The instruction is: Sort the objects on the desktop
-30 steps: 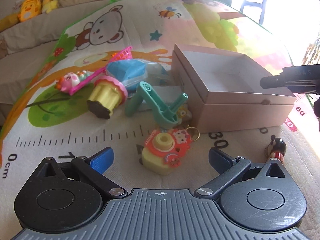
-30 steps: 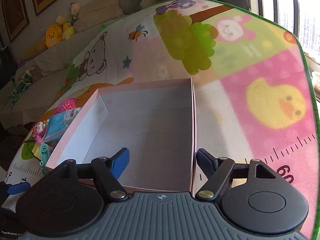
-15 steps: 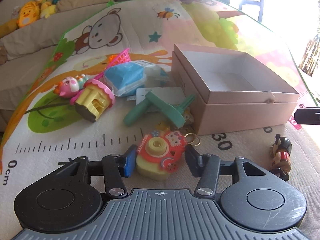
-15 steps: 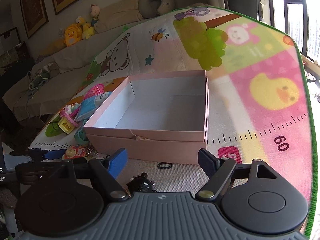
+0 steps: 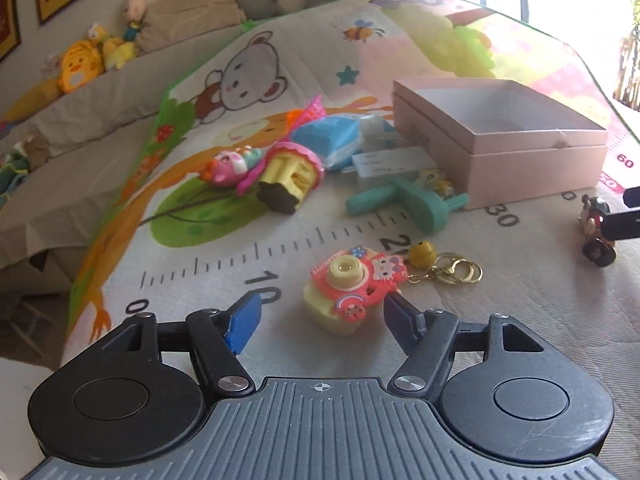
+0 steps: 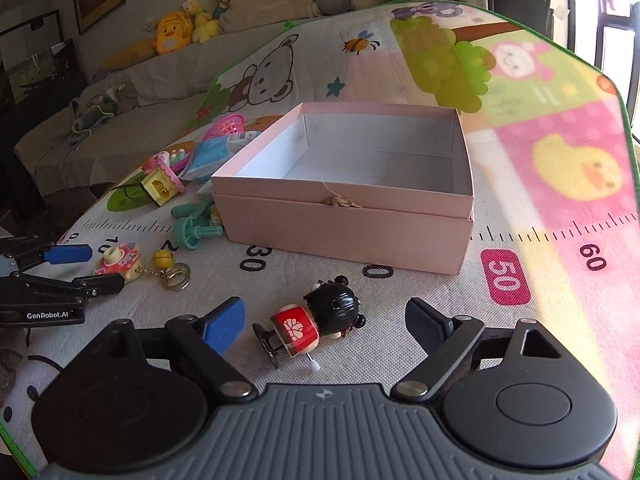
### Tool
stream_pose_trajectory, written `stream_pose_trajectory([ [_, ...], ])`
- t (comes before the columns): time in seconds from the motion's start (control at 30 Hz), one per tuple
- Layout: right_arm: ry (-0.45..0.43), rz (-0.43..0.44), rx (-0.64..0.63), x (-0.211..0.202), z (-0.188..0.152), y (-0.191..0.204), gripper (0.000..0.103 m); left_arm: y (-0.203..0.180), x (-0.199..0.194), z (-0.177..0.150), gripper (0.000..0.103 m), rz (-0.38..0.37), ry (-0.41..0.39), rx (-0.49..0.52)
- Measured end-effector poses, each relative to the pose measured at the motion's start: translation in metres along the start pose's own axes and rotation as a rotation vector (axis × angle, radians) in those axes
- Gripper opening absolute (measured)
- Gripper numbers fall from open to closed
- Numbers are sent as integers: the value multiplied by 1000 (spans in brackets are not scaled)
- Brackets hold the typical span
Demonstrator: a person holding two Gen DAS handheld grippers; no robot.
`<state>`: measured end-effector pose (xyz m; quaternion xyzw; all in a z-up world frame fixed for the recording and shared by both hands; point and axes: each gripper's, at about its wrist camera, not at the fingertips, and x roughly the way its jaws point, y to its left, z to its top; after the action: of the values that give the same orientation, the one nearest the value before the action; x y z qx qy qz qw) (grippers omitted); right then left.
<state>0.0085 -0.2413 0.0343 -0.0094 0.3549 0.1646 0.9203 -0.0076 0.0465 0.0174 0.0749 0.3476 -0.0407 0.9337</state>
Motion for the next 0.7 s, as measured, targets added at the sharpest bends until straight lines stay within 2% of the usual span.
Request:
stream_pose_trajectory([
  [0.07,0,2,-19,1,-2,5,90,11,0,2,86,-63,18,-62],
  [0.13,1,2,-39,3,-4,9,90,11,1,3,89,-86,22,-91],
  [0.27,11,-5,-63,8,-7,15,90,9,15,6,90,-78,65,-192],
  [0.37,17,-5,-73,12,-9,18,90,5,16,10,91,-117,59,-228],
  [0.43,20,-6,-78,13,-11,19,90,-3,12,11,95,-203,60,-210],
  [0.53,16,-7,-76,12,-13,18,90,-23,-2,7,95,-383,55,-101],
  [0.57,14,-10,-71,12,-13,17,90,-30,-8,4,95,-422,45,-59],
  [0.6,13,-15,-62,12,-13,15,90,-36,-13,2,96,-428,29,-20],
  [0.63,14,-23,-55,12,-13,14,90,-41,-16,1,96,-400,15,10],
  [0.7,14,-36,-42,13,-14,10,90,-45,-15,2,97,-262,-8,50],
])
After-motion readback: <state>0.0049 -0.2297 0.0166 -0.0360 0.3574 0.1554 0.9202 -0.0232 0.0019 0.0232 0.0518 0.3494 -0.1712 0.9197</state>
